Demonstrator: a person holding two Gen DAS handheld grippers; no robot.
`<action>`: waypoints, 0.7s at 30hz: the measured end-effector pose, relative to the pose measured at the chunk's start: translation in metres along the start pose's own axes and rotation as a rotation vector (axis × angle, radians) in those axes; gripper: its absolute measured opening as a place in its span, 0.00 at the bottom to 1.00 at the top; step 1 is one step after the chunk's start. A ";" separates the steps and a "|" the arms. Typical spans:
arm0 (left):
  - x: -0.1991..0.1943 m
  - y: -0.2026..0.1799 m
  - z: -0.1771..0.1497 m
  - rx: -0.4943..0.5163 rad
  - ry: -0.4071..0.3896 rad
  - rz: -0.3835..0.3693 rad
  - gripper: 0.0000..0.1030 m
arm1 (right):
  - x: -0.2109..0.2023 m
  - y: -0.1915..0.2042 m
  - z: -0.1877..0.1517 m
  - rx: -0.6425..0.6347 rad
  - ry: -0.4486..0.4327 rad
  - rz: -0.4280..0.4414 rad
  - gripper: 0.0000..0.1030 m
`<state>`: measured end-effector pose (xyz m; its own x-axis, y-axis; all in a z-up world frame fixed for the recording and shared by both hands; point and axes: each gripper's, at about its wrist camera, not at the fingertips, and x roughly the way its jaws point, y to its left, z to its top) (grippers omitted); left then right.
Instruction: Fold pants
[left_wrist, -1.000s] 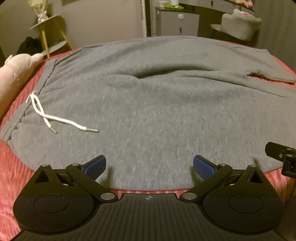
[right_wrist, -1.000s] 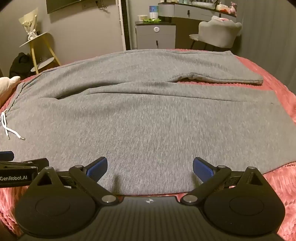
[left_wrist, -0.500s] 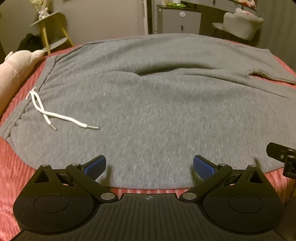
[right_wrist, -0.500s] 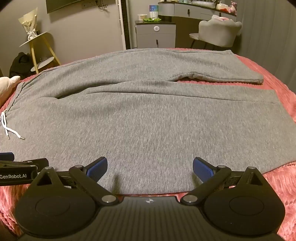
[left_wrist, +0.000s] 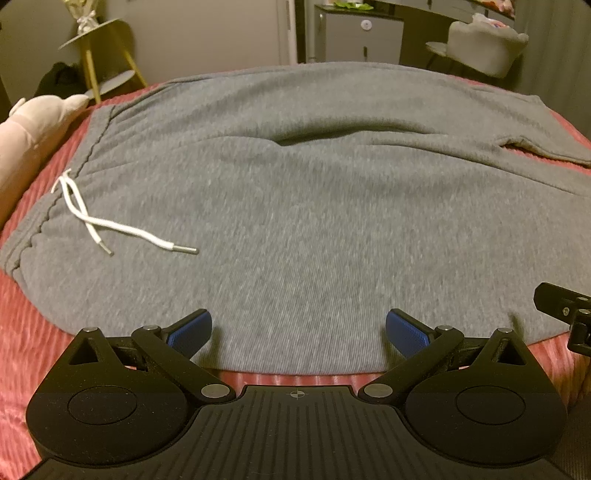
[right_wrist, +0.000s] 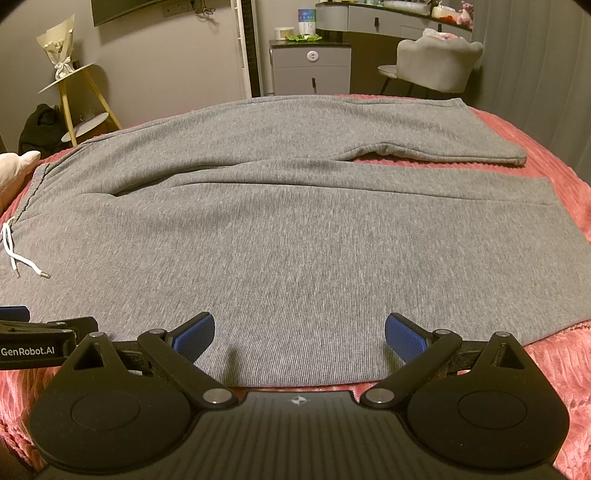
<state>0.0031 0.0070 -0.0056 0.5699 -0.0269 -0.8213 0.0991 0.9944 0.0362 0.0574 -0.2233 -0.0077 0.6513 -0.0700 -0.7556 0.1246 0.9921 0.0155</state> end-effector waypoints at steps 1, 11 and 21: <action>0.000 0.000 0.000 0.000 0.000 0.001 1.00 | 0.000 0.000 0.000 0.000 0.000 0.000 0.96; 0.001 0.000 -0.001 -0.004 0.006 -0.001 1.00 | 0.000 0.000 0.000 0.001 0.001 0.001 0.96; 0.002 0.000 -0.001 -0.002 0.016 -0.001 1.00 | 0.000 0.000 0.000 0.002 0.002 0.002 0.96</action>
<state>0.0039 0.0070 -0.0078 0.5571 -0.0261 -0.8300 0.0981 0.9946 0.0346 0.0572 -0.2238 -0.0074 0.6500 -0.0682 -0.7568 0.1249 0.9920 0.0179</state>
